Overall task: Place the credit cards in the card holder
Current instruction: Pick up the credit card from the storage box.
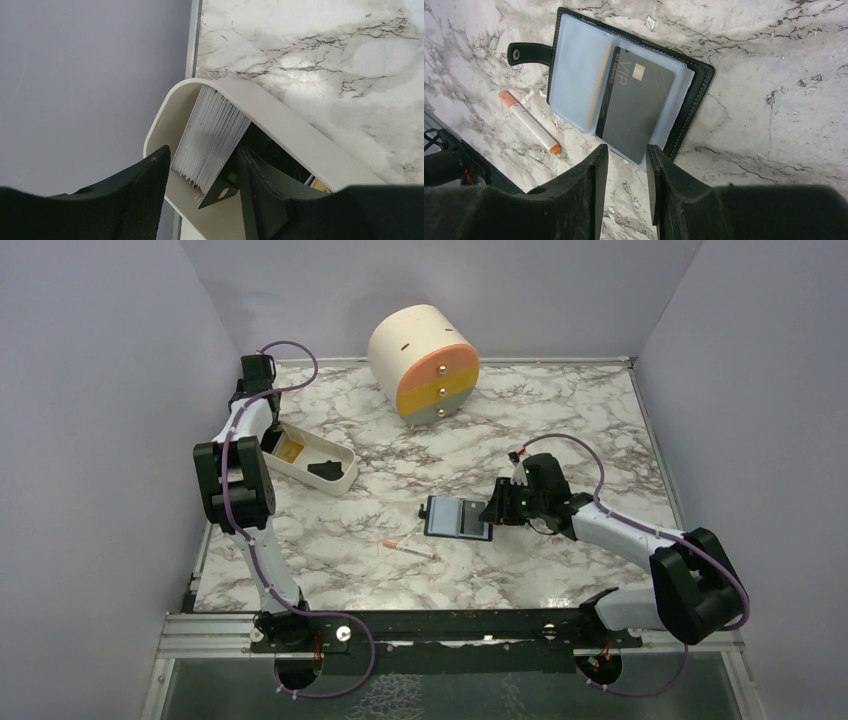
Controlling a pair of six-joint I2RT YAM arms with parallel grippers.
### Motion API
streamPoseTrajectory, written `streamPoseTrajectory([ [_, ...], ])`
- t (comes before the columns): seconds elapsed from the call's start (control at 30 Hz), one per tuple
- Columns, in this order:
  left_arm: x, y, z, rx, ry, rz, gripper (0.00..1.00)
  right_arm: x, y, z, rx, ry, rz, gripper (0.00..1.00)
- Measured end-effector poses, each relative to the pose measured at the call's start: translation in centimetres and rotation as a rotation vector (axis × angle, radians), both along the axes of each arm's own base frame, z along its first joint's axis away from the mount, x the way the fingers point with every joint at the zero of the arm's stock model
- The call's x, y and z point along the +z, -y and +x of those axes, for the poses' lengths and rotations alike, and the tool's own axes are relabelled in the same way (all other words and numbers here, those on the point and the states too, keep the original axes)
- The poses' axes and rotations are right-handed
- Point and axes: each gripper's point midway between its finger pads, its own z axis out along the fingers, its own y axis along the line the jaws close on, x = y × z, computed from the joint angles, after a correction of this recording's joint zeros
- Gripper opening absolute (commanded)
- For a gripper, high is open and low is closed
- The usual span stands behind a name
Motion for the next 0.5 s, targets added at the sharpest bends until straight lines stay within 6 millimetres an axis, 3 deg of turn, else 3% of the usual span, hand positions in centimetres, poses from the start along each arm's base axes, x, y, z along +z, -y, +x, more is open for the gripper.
streamPoseTrajectory([
  [0.37,-0.7,0.1,-0.2,-0.001,-0.021,-0.005,0.51,0.2,0.0,0.2,0.006,0.012,-0.001,0.34],
  [0.5,-1.2,0.2,-0.5,-0.001,-0.029,-0.01,0.55,0.2,0.0,0.2,0.009,0.015,-0.003,0.34],
])
